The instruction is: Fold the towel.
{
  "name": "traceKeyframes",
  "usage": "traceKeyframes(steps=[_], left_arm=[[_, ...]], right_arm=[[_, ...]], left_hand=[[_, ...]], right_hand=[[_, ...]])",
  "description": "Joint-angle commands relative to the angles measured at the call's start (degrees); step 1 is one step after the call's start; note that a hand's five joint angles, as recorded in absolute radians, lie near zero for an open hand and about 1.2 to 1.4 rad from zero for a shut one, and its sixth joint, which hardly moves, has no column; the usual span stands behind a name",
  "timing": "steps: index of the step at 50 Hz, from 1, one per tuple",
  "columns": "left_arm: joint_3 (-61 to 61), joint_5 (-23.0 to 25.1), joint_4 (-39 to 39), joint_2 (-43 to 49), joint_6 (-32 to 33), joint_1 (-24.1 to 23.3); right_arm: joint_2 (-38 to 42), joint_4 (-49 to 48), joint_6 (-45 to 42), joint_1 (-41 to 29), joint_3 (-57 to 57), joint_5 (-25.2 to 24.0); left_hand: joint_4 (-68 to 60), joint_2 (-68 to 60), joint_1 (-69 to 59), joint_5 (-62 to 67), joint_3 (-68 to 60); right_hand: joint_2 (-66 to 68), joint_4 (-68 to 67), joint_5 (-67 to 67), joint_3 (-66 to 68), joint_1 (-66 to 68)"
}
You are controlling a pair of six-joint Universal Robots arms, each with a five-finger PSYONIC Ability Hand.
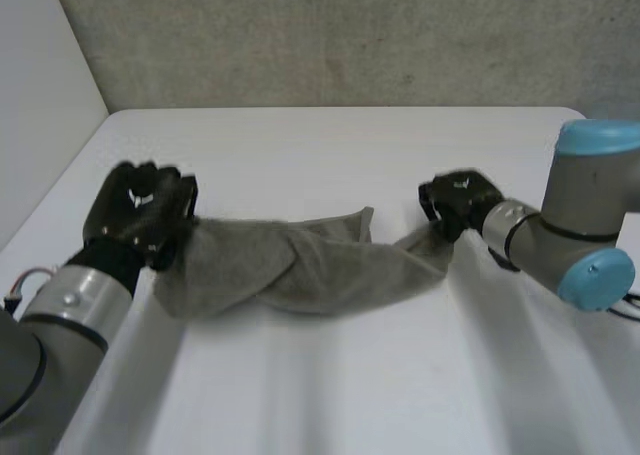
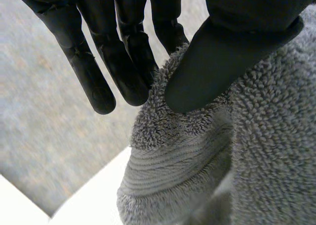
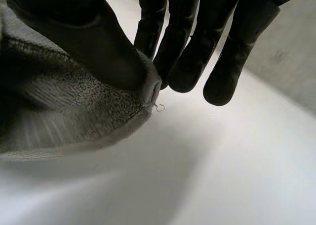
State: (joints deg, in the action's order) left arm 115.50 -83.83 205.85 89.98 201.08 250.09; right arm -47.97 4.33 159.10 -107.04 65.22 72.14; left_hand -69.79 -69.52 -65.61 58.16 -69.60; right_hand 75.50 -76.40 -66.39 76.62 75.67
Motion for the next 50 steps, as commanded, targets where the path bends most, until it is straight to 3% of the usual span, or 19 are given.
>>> traceKeyframes(steps=[1,2,4,6,12,14,22,27,29,34,40,45,50], left_arm=[[-18.67,2.71,4.02,5.80,0.28,0.40],[-18.73,2.71,4.03,5.82,0.28,0.40],[-30.37,0.96,5.69,8.45,-0.16,0.22],[-35.73,-1.22,7.09,8.72,-0.42,0.48],[-42.03,-9.41,13.59,8.55,-0.86,2.67],[-41.33,-9.68,14.13,8.55,-0.86,3.03],[-26.64,-7.13,14.05,8.72,-0.78,3.39],[-14.78,-1.60,14.22,8.72,-0.69,3.39],[-7.08,1.99,14.40,8.98,-0.34,3.47],[0.50,4.38,13.79,9.34,-0.16,4.09],[4.21,4.47,10.71,10.57,0.01,4.18],[4.12,4.38,2.55,10.40,0.19,4.09],[3.77,4.29,-0.80,8.55,0.19,4.53]], right_arm=[[-5.82,-2.13,0.60,-0.10,-12.66,0.54],[-7.83,-4.57,2.08,-0.10,-15.71,1.15],[-10.57,-9.07,5.17,-0.01,-18.11,2.57],[-16.87,-17.30,11.47,0.68,-19.34,6.94],[-20.06,-17.95,14.57,2.80,-17.85,7.49],[-20.24,-14.02,14.48,4.90,-14.70,5.48],[-17.87,-2.68,14.31,6.57,-6.18,-2.43],[-16.73,1.46,12.30,7.02,0.06,-5.95],[-15.94,2.52,11.07,7.02,1.91,-6.48],[-13.91,4.46,7.10,7.28,7.56,-6.93],[-12.86,4.81,3.50,9.47,13.79,-7.10],[-12.50,4.81,2.18,10.18,15.55,-7.01],[-12.59,4.90,1.92,10.97,17.22,-7.10]], left_hand=[[-10.21,-10.48,-14.39,11.84,-10.40],[-10.21,-10.48,-14.39,11.84,-10.40],[-10.21,-10.48,-14.39,11.84,-10.40],[-10.21,-10.48,-14.39,11.84,-10.40],[-10.21,-10.48,-14.39,11.84,-10.40],[-10.21,-10.48,-14.39,11.84,-10.40],[-10.21,-10.48,-14.39,11.84,-10.40],[-10.21,-10.48,-14.39,11.84,-10.40],[-10.21,-10.48,-14.39,11.84,-10.40],[-10.21,-10.48,-14.39,11.84,-10.40],[-10.21,-10.48,-14.39,11.84,-10.40],[-10.21,-10.48,-14.39,11.84,-10.40],[-10.21,-10.48,-14.39,11.84,-10.40]], right_hand=[[4.50,-3.60,-3.61,3.38,4.33],[4.50,-3.60,-3.61,3.38,4.33],[4.50,-3.60,-3.61,3.38,4.33],[4.50,-3.60,-3.61,3.38,4.33],[4.50,-3.60,-3.61,3.38,4.33],[4.50,-3.60,-3.61,3.38,4.33],[4.50,-3.60,-3.61,3.38,4.33],[4.50,-3.60,-3.61,3.38,4.33],[4.50,-3.60,-3.61,3.38,4.33],[4.50,-3.60,-3.61,3.38,4.33],[4.50,-3.60,-3.61,3.38,4.33],[4.50,-3.60,-3.61,3.38,4.33],[4.50,-3.60,-3.61,3.38,4.33]])
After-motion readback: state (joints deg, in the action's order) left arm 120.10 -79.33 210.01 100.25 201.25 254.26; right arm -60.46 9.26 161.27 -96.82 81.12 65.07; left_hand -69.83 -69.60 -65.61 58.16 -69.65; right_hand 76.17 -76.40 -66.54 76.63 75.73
